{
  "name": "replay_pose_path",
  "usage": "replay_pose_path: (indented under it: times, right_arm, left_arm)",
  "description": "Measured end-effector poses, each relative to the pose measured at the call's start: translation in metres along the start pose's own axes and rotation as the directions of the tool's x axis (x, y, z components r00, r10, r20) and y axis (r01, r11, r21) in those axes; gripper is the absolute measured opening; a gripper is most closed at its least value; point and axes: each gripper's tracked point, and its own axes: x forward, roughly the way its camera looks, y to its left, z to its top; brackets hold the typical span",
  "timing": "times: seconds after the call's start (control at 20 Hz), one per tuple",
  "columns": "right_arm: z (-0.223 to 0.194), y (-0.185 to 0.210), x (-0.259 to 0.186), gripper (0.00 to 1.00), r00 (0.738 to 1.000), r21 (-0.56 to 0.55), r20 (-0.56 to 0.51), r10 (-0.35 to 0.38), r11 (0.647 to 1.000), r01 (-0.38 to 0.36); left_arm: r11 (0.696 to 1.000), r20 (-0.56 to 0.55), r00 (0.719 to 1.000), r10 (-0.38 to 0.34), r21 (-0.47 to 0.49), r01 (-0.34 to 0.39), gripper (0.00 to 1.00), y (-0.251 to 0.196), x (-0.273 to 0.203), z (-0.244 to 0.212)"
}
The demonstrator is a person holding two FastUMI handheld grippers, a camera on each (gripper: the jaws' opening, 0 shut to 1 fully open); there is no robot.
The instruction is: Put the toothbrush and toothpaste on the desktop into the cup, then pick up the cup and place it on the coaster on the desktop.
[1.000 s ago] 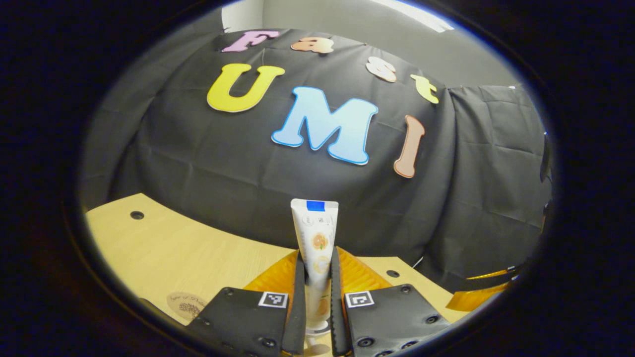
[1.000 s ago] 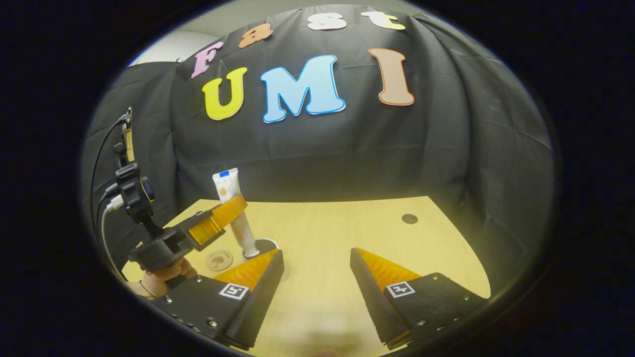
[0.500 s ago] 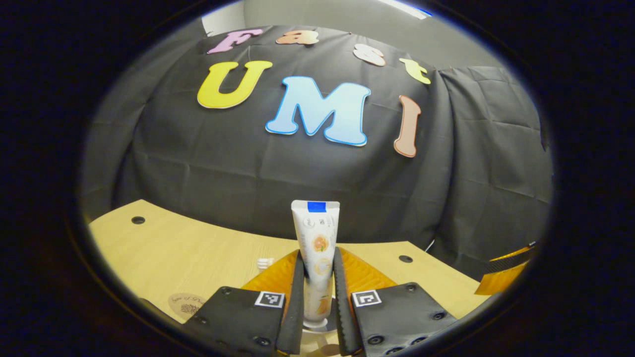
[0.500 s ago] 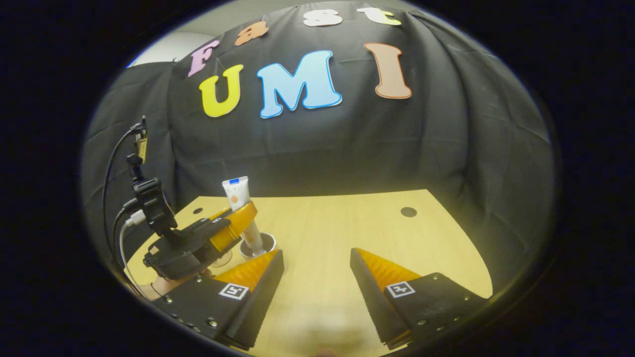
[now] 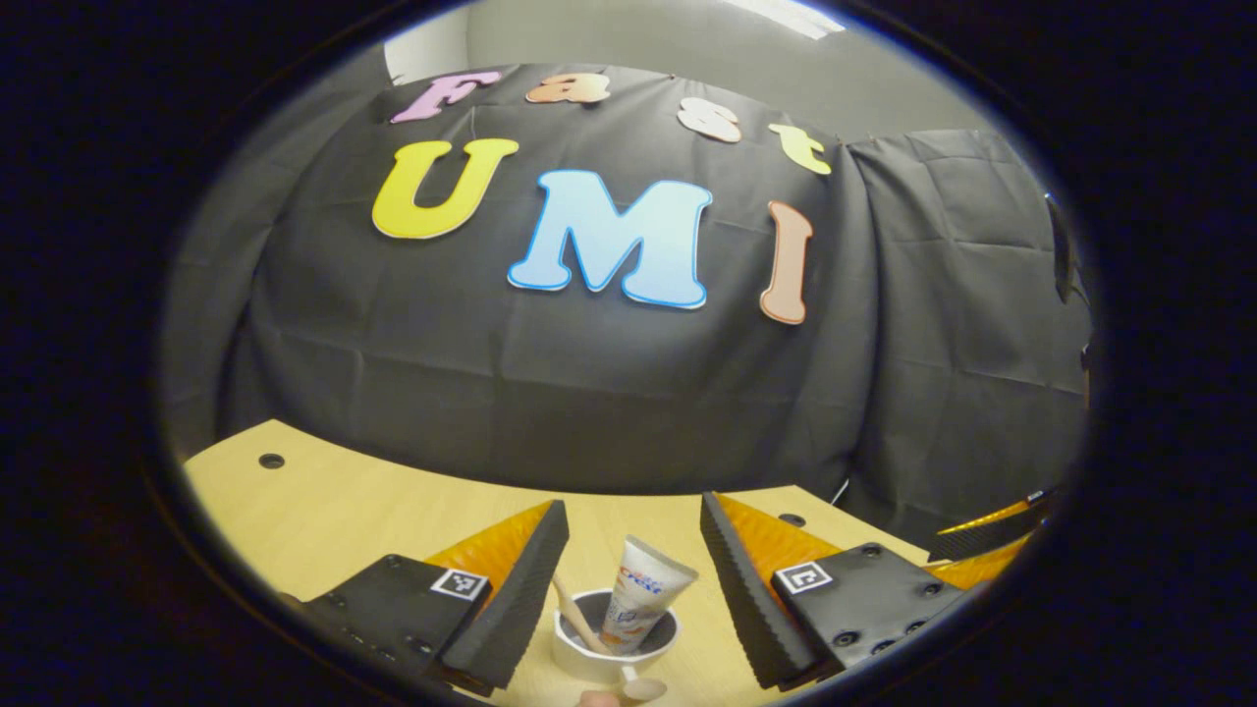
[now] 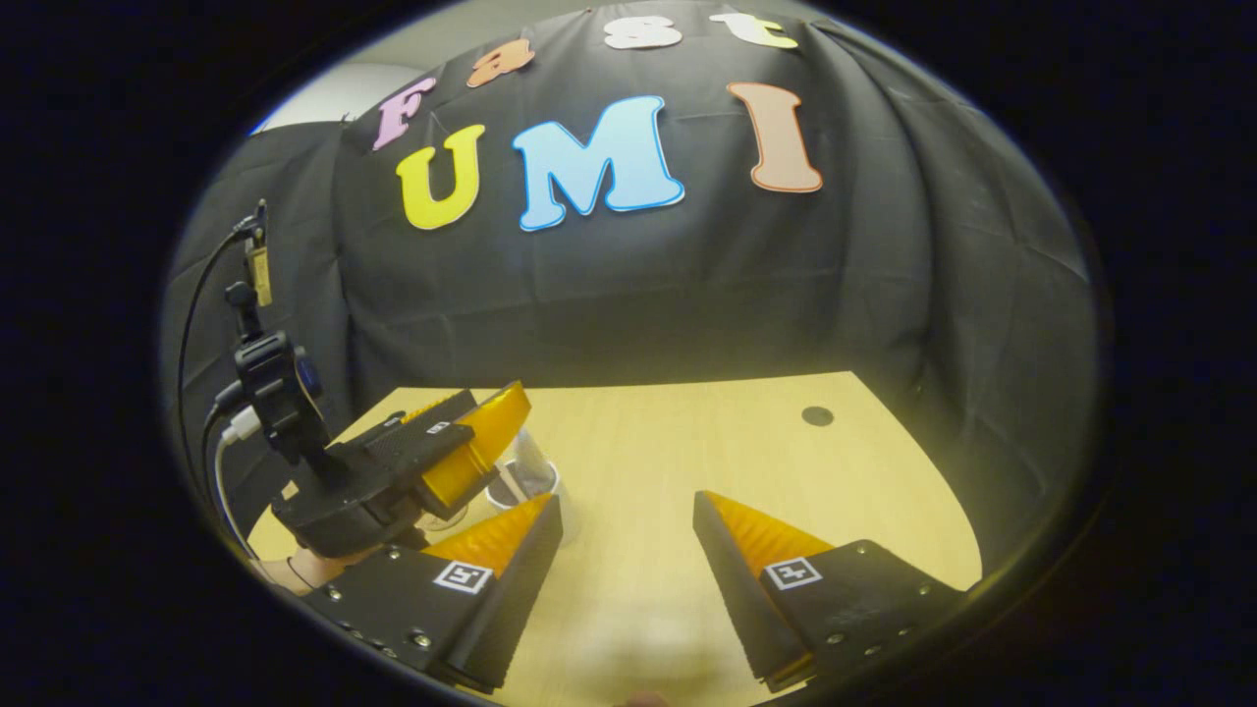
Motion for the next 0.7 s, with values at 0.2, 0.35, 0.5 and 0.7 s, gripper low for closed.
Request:
replay_pose_path:
  times: [0.2,0.35,0.5,0.7]
  right_arm:
    - [0.005,0.010,-0.001,0.85,1.000,0.001,0.006,-0.002,1.000,0.002]
    - [0.007,0.020,0.001,0.86,1.000,-0.005,0.002,-0.004,1.000,0.004]
    - [0.008,0.034,0.006,0.86,1.000,-0.015,-0.007,-0.004,1.000,0.004]
    - [0.006,0.057,0.014,0.85,0.999,-0.037,-0.039,0.003,0.999,-0.004]
  left_arm:
    - [1.000,0.016,1.000,0.000,0.024,-0.001,0.88,0.010,-0.011,0.015]
    - [1.000,0.025,1.000,0.005,0.019,-0.006,0.90,0.020,-0.021,0.027]
    - [1.000,0.029,1.000,0.010,0.021,-0.011,0.90,0.031,-0.030,0.037]
    - [0.999,0.029,0.999,0.028,0.022,-0.028,0.90,0.049,-0.046,0.046]
